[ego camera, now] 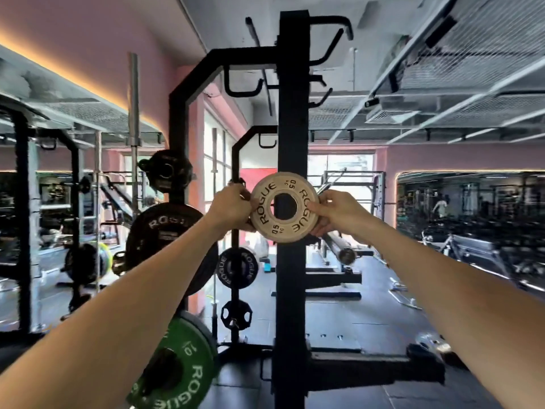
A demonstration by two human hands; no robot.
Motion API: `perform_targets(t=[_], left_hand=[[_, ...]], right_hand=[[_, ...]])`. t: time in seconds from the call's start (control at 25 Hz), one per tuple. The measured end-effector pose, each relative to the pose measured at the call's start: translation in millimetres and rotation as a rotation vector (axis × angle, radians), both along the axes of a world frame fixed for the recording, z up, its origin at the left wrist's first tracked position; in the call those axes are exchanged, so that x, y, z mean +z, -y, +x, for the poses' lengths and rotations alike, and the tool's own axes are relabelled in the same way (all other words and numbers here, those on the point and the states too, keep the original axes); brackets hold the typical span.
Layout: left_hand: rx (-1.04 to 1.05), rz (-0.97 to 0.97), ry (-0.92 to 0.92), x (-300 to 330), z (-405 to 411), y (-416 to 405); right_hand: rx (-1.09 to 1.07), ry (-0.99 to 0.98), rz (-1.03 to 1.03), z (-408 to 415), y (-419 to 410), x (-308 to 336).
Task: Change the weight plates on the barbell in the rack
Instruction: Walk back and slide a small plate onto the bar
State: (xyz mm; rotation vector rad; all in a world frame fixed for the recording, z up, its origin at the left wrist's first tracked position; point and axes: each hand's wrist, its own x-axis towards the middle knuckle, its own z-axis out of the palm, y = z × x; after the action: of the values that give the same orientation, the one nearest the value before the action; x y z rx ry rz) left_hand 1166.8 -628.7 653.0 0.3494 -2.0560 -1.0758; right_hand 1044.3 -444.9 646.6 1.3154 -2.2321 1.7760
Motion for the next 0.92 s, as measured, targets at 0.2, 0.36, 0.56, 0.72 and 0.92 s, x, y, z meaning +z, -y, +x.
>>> perform_targets(t=[0.2, 0.36, 0.56, 0.72, 0.92], left_hand=[[-0.065, 0.016, 0.042, -21.6, -44.1, -69.4], [-0.091, 0.066, 0.088, -47.2, -74.8, -94.7], [-0.095, 0.078, 0.16, -74.4, -108.8, -98.0], [-0.104, 0.098, 0.18, -82.7, -134.6, -86.4], [-0.091, 0.113, 0.212, -92.4, -164.5, -74.9]], right_hand=[[-0.023, 0.005, 0.06, -47.3, -71.3, -19.1], [-0.046, 0.052, 0.09, -75.3, -99.8, -43.7], [-0.053, 0.133, 0.121, -110.9, -101.9, -74.4], [-0.051, 0.173, 0.124, -136.4, -89.9, -85.7], [-0.072, 0.199, 0.119, -161.5, -78.2, -95.3]])
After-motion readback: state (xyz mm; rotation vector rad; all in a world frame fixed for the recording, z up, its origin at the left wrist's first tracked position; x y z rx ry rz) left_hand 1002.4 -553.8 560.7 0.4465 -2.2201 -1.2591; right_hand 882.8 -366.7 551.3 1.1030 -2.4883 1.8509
